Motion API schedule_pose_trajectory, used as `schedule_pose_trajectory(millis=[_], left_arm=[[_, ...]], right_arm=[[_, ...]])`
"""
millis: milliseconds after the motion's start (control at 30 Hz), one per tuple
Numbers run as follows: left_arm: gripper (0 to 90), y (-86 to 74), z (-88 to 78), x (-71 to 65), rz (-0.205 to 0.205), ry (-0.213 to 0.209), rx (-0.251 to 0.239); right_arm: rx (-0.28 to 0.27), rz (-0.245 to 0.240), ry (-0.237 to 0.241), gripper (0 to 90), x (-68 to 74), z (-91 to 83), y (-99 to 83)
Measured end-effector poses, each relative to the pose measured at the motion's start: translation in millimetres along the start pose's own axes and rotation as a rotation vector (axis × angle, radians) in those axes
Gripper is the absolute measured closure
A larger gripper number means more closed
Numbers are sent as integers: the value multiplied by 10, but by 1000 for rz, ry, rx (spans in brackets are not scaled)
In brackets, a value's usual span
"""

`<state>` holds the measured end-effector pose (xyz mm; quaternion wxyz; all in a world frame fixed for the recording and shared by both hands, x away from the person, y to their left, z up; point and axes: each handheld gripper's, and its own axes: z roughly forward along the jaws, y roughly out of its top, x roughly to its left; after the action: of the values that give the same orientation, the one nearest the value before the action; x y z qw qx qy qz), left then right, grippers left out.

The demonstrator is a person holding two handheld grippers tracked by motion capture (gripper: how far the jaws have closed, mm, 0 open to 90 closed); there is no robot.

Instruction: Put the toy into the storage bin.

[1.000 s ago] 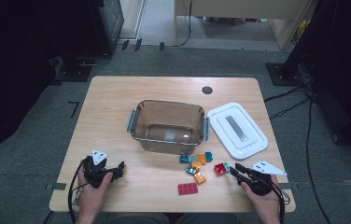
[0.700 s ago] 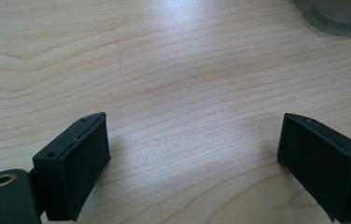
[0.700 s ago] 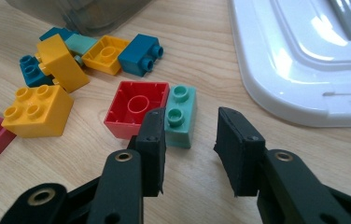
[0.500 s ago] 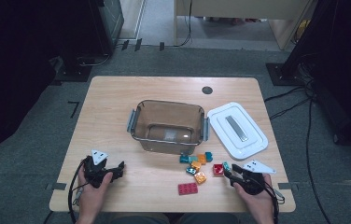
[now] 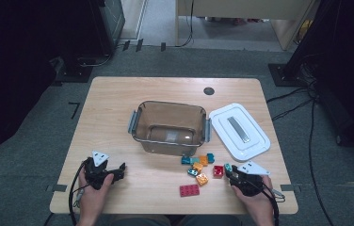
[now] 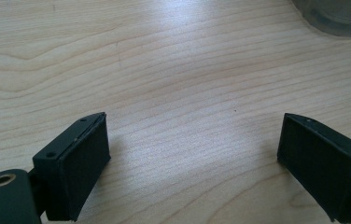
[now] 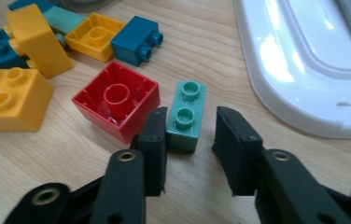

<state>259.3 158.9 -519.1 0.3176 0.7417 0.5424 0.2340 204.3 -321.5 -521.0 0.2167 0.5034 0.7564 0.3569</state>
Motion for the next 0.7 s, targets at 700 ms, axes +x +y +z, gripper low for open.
schedule_pose_trajectory(millis=[700], left_arm=[[87, 5, 5, 0, 0, 0, 1]], right_arm=[[-79, 27, 102, 768, -223, -294, 335]])
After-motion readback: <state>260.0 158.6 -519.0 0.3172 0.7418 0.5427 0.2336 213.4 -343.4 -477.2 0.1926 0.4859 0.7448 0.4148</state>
